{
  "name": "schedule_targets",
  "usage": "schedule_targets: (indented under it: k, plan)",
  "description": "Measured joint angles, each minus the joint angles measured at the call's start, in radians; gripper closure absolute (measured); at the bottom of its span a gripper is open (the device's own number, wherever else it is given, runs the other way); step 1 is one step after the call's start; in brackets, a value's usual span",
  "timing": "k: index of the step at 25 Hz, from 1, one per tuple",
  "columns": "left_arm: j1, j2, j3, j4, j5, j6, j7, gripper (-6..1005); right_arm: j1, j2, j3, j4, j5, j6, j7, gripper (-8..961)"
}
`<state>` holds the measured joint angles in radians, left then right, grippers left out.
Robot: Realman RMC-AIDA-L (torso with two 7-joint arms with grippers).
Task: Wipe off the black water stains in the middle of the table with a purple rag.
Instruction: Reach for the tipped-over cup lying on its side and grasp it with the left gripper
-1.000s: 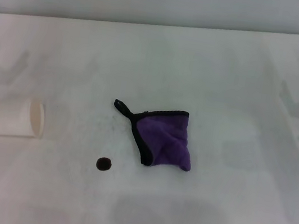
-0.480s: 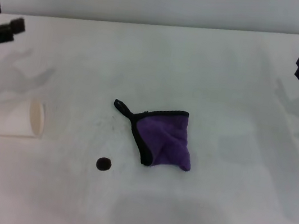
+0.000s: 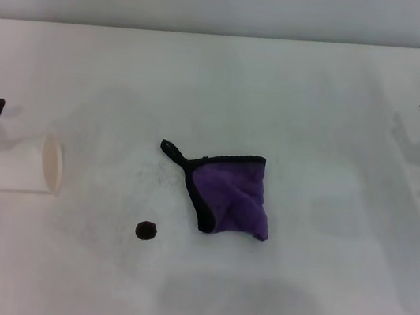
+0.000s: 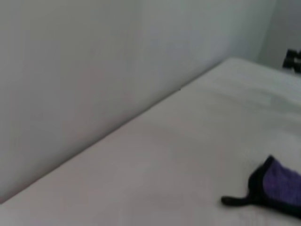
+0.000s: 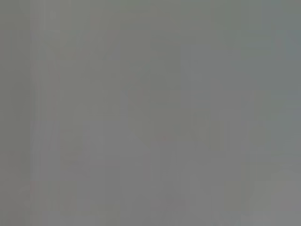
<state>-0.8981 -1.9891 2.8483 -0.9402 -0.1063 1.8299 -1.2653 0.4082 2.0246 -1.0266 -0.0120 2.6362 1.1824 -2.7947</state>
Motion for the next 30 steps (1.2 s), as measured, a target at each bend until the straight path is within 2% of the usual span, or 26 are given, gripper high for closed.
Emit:
schedule_targets:
  k: [5,9,10,11,14,15,16,18,20,30]
  plan:
    - [-0.084,0.009,0.001,-0.012,0.126,0.004,0.036,148,0.001,0.001,0.003,-0.001,0.008,0.003,0.0,126]
    - [-0.184,0.007,0.002,-0.013,0.296,0.006,0.129,148,0.008,0.002,0.008,-0.008,0.008,0.007,0.0,127]
    - [-0.184,0.007,0.002,-0.013,0.296,0.006,0.129,148,0.009,0.003,0.01,-0.009,0.008,0.01,0.002,127]
    - [-0.226,0.0,0.002,-0.017,0.378,0.0,0.175,148,0.012,0.003,0.012,-0.009,0.008,0.014,0.008,127]
    - [-0.283,-0.017,0.002,-0.019,0.484,0.004,0.23,148,0.016,0.003,0.013,-0.004,0.007,0.019,0.046,127]
    - [-0.283,-0.017,0.002,-0.019,0.484,0.004,0.23,148,0.016,0.003,0.013,-0.003,0.006,0.02,0.058,127]
    - [-0.323,-0.041,0.002,-0.034,0.567,-0.005,0.259,148,0.016,0.003,0.013,-0.002,0.006,0.021,0.068,127]
    - [-0.34,-0.053,0.002,-0.05,0.597,-0.014,0.269,149,0.016,0.003,0.013,-0.001,0.006,0.024,0.081,128]
    - [-0.378,-0.079,0.002,-0.091,0.664,-0.042,0.297,149,0.016,0.003,0.013,0.0,0.005,0.026,0.09,128]
    - [-0.385,-0.09,0.002,-0.068,0.699,-0.131,0.316,149,0.016,0.003,0.014,0.011,0.006,0.03,0.116,128]
